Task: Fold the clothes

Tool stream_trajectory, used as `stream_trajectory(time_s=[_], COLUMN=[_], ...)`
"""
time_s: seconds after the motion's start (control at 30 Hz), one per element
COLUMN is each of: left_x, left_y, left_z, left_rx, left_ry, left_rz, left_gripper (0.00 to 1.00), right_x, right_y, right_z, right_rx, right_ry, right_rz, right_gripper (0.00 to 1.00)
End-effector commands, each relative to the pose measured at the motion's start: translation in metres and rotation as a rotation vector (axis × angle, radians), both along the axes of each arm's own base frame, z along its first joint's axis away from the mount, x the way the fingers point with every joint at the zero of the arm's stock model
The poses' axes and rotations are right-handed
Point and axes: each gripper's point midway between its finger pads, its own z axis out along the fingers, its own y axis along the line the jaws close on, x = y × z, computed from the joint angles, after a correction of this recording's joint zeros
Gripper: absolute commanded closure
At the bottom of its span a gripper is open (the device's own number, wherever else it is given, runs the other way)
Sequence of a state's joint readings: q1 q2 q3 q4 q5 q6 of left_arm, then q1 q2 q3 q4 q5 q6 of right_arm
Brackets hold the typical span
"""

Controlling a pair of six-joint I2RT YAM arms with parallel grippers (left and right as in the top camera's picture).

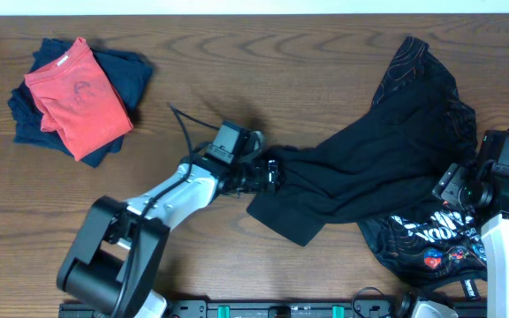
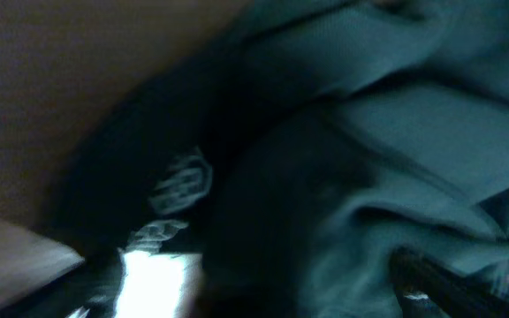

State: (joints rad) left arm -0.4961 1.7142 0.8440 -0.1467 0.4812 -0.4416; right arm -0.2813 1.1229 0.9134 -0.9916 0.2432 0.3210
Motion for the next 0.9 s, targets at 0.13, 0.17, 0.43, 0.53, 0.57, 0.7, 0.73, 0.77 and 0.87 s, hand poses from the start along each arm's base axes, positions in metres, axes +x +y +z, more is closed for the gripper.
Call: stream_trajectory(time_s=[0.13, 0.17, 0.43, 0.53, 0.57, 0.7, 0.73, 0.77, 0.87], left_x=[0.020, 0.036, 0.148, 0.176, 0.182, 0.191, 0.190, 0.188, 0.171], left_y=[-0.019, -0.016, 0.025, 0.078, 0.094, 0.131, 0.136, 0.139, 0.143], left_z=[0.015, 0.032, 0.256, 0.285, 0.282, 0.239, 0.223, 0.208, 0.161], left_rx=[-0.039, -0.051, -0.276, -0.133, -0.082, 0.100, 0.132, 0.151, 0.205], left_ry=[-0.105, -0.151, -0.529, -0.621, -0.626, -0.586, -0.545, -0.499, -0.322], left_rz=[-0.048, -0.036, 0.111, 0.285, 0.340, 0.367, 0.355, 0.349, 0.331], left_gripper=[0.94, 0.94, 0.94, 0.94, 0.85, 0.13, 0.08, 0.09, 0.09], right_x=[-0.002, -0.001, 0.013, 0.014, 0.014, 0.025, 0.028, 0.031, 0.040], right_y=[-0.002, 0.001, 0.024, 0.029, 0.030, 0.042, 0.047, 0.050, 0.061], right_z=[0.001, -0.001, -0.026, -0.037, -0.040, -0.048, -0.048, -0.048, -0.048], right_rx=[0.000, 0.010, 0.143, 0.184, 0.194, 0.249, 0.265, 0.274, 0.287], right_ry=[0.006, 0.011, 0.056, 0.090, 0.100, 0.096, 0.086, 0.079, 0.056], right_rz=[-0.017, 0.008, 0.158, 0.164, 0.166, 0.240, 0.263, 0.281, 0.351], right_gripper=[0.23, 0.27, 0.37, 0.37, 0.37, 0.35, 0.35, 0.34, 0.32])
